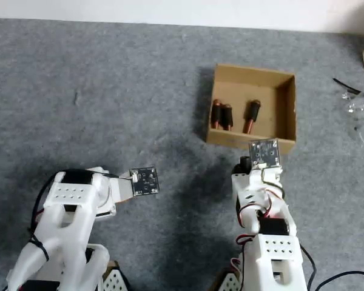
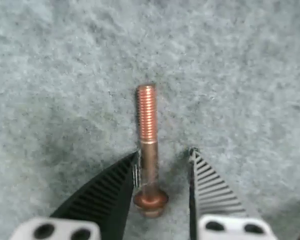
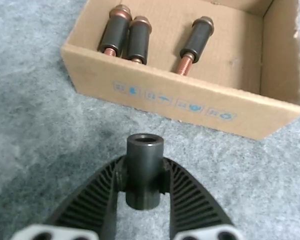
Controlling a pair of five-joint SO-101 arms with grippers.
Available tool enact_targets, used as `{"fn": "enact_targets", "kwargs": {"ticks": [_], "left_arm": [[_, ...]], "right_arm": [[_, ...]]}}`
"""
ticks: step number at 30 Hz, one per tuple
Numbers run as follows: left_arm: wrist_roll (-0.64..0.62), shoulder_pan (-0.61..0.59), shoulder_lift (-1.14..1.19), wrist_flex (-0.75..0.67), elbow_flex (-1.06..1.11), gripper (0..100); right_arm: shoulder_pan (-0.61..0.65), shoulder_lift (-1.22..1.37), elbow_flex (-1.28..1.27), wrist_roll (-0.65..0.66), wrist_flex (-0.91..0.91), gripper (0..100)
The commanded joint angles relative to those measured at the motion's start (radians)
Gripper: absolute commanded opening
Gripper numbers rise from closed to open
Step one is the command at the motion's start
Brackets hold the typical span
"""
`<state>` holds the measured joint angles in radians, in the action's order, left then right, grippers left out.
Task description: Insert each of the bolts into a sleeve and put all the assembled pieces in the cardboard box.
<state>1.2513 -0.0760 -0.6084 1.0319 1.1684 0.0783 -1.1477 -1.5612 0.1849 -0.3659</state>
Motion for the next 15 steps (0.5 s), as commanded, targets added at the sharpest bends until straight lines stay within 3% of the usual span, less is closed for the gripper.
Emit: {"fn": "enact_targets", "kwargs": {"ticks": [1,15], "left_arm": [[0.014,-0.035,-0.007,-0.011,0.002,16],[0.012,-0.033,-0.005,-0.114,0.099,16]], "right_arm": [[-0.005,-0.019,0.007,0.014,0.039,0.5],[-0.005,-0.019,0.007,0.014,0.039,0.5]]}}
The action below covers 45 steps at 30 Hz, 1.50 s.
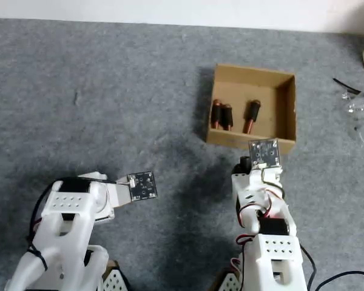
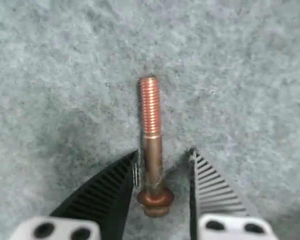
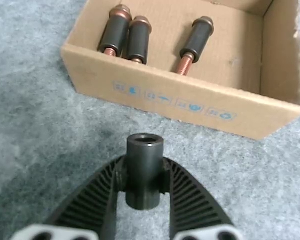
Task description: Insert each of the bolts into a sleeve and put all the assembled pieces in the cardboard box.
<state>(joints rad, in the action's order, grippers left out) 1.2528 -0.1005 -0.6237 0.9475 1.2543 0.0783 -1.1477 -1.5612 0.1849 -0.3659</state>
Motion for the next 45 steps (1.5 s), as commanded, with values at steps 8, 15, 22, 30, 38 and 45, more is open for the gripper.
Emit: {"fn": "enact_targets", "kwargs": {"ticks": [8,15,22,30,38,45], "left_arm": [[0.008,-0.008,0.012,-0.029,0.013,16],[0.005,-0.005,0.012,-0.029,0.018,1],[-0.046,-0.004,0.008,-0.031,0.018,1],[-0.051,-0.005,-0.042,0.311,-0.381,1],[-0.064,-0.01,0.188,0.396,-0.748,0],[-0.192,-0.019,0.605,0.399,-0.975,0]], "right_arm": [[-0.005,-0.019,0.007,0.014,0.039,0.5],[-0.005,-0.019,0.007,0.014,0.039,0.5],[-0.005,-0.021,0.007,0.014,0.039,0.5],[-0.005,-0.019,0.007,0.014,0.039,0.5],[-0.004,-0.019,0.007,0.014,0.039,0.5],[-0.004,-0.019,0.007,0.014,0.039,0.5]]}}
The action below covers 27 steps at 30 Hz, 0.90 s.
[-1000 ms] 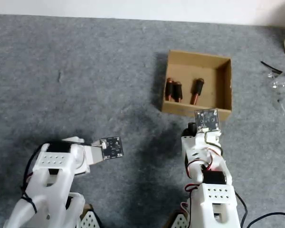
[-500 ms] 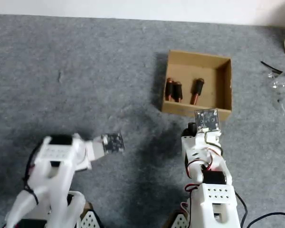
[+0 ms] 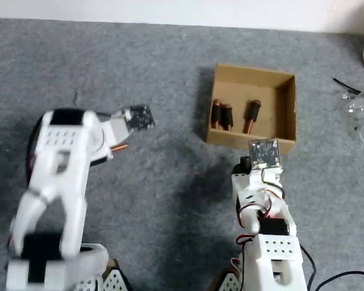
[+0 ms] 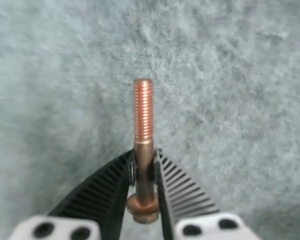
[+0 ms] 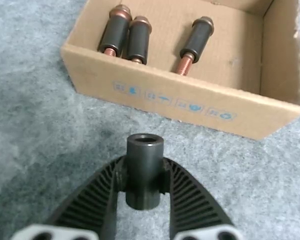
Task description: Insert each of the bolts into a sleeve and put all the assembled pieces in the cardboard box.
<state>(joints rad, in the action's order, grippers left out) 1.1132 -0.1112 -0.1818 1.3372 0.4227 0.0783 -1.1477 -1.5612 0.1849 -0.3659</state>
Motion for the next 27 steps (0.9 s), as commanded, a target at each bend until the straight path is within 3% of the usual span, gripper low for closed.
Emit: {"fn": "enact_targets", "kwargs": {"ticks": [1,5,9,14,16,20,22,24,27], "left_arm": [[-0.06,-0.008,0.191,0.009,-0.16,0],[-0.064,-0.015,0.222,0.011,-0.174,3],[-0.069,-0.013,0.22,0.038,-0.168,19],[-0.29,-0.008,0.22,0.038,-0.206,19],[-0.511,-0.016,0.219,0.04,-0.24,19],[-1.178,-0.136,0.222,0.143,-0.295,20],[-1.49,-0.139,0.228,0.17,-0.302,19],[-1.72,-0.108,0.228,0.181,-0.274,19],[-1.959,-0.056,0.228,0.183,-0.174,19]], "right_arm": [[-0.004,-0.019,0.007,0.014,0.039,0.5],[-0.004,-0.019,0.007,0.014,0.039,0.5],[-0.004,-0.019,0.007,0.014,0.039,0.5],[-0.004,-0.019,0.007,0.014,0.039,0.5],[-0.004,-0.019,0.007,0.014,0.039,0.5],[-0.004,-0.019,0.007,0.014,0.039,0.5],[-0.004,-0.019,0.007,0.014,0.039,0.5],[-0.004,-0.019,0.007,0.014,0.039,0.5],[-0.004,-0.019,0.007,0.014,0.039,0.5]]}}
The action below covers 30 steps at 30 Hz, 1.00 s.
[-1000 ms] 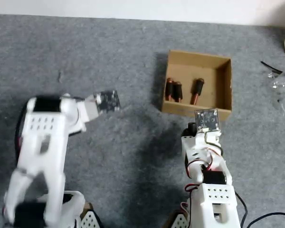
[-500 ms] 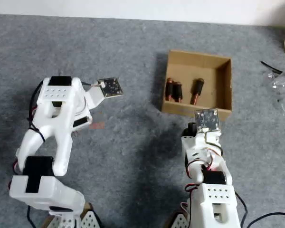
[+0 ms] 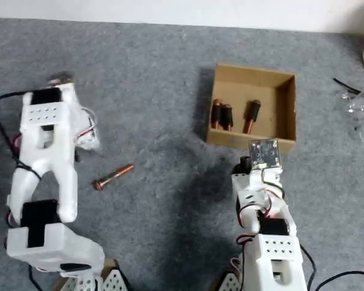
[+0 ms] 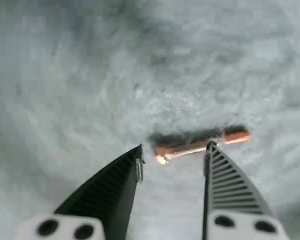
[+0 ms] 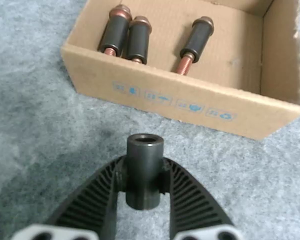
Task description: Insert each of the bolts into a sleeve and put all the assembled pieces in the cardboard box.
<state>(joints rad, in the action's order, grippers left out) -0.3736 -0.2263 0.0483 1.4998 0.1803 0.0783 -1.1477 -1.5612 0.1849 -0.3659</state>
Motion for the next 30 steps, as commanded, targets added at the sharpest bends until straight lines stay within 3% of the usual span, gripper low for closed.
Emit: {"fn": "enact_targets", "kwargs": {"ticks": [1,8,14,19,30], "left_arm": [[-0.526,0.071,-0.002,0.018,0.11,19],[-0.687,0.165,-0.001,0.012,0.168,20],[-0.687,0.202,-0.001,-0.048,0.24,20],[-0.687,0.248,-0.001,-0.199,0.367,20],[-0.689,0.213,-0.001,-0.331,0.437,20]], "right_arm": [[-0.004,-0.019,0.007,0.014,0.039,0.5],[-0.004,-0.019,0.007,0.015,0.039,0.5],[-0.004,-0.018,0.007,0.015,0.039,0.5],[-0.004,-0.018,0.007,0.015,0.039,0.5],[-0.004,-0.018,0.007,0.015,0.039,0.5]]}}
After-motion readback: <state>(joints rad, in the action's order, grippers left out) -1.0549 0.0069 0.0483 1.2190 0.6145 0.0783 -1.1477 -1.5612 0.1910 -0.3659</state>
